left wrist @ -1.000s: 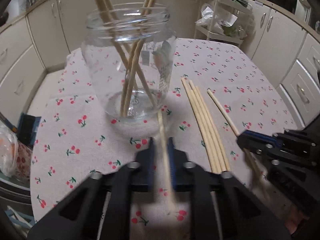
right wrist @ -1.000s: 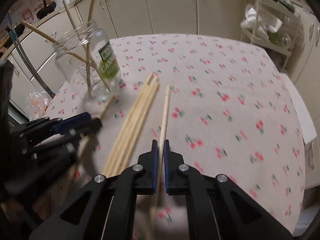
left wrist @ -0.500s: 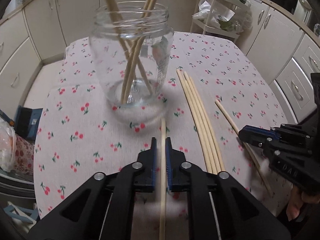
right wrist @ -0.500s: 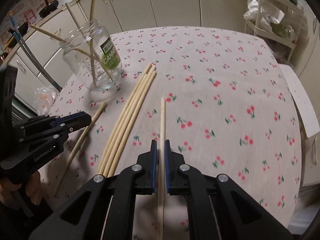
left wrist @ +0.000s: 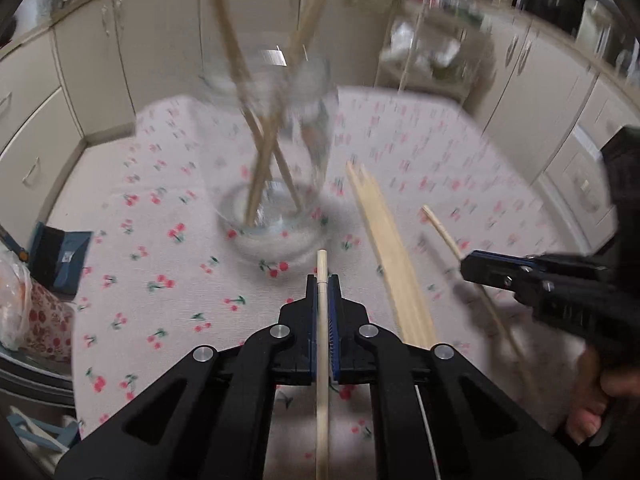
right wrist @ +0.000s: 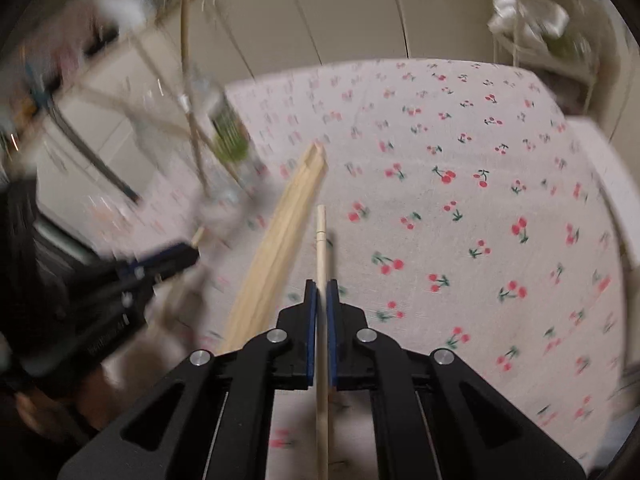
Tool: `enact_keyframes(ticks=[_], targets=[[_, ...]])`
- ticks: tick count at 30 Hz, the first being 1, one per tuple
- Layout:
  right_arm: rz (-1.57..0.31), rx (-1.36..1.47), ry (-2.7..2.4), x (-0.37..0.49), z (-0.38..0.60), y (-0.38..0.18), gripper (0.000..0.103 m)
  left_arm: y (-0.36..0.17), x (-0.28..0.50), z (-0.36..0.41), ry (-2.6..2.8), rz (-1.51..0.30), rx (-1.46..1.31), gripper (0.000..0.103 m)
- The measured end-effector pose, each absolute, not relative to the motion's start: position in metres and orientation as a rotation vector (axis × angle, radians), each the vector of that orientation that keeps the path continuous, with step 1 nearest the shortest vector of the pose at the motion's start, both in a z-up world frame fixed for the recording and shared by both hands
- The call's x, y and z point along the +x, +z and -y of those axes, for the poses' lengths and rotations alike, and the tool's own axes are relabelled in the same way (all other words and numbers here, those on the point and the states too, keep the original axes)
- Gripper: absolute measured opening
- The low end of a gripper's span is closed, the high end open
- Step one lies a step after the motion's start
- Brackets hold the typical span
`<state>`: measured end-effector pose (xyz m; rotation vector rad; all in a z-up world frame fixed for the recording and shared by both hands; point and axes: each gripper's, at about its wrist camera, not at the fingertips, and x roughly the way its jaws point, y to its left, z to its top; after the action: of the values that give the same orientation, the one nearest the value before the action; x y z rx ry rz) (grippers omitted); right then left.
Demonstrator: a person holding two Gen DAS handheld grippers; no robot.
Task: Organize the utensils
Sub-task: 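Lift the left tool's chopstick up over the jar while the right tool holds its own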
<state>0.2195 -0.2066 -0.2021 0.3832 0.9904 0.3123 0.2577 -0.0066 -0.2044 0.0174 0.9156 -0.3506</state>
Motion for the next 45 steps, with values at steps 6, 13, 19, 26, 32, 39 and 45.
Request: enact_keyframes(ticks=[6, 13, 19, 26, 32, 39, 45], targets=[[-0.729, 0.571, 0.361, 0.198, 0.217, -0.147, 0.006, -0.14, 0.229, -0.033, -0.341, -0.657, -0.118, 0.005], [-0.514, 0.561, 0.355, 0.178, 0.213, -0.089, 0.006, -0.067, 0.214, -0.055, -0.304, -0.358, -0.232, 0.005], [-0.461, 0.54, 0.349, 0.173, 0.217, -0.072, 0.006, -0.044, 0.234, -0.06, -0.276, -0.236, -0.329, 0.005], [-0.486, 0.557, 0.342, 0.177, 0.221, -0.085, 0.006, -0.038, 0.285, -0.064, -0.178, -0.148, -0.445, 0.005], [-0.507, 0.574, 0.329, 0.183, 0.224, -0.101, 0.006, -0.032, 0.31, -0.073, -0.099, -0.08, -0.507, 0.005], [-0.528, 0.584, 0.348, 0.193, 0.219, -0.112, 0.006, -0.044, 0.323, -0.059, -0.007, -0.031, -0.49, 0.005], [-0.535, 0.6, 0.346, 0.198, 0.223, -0.119, 0.006, -0.055, 0.322, -0.039, 0.019, -0.018, -0.402, 0.005]])
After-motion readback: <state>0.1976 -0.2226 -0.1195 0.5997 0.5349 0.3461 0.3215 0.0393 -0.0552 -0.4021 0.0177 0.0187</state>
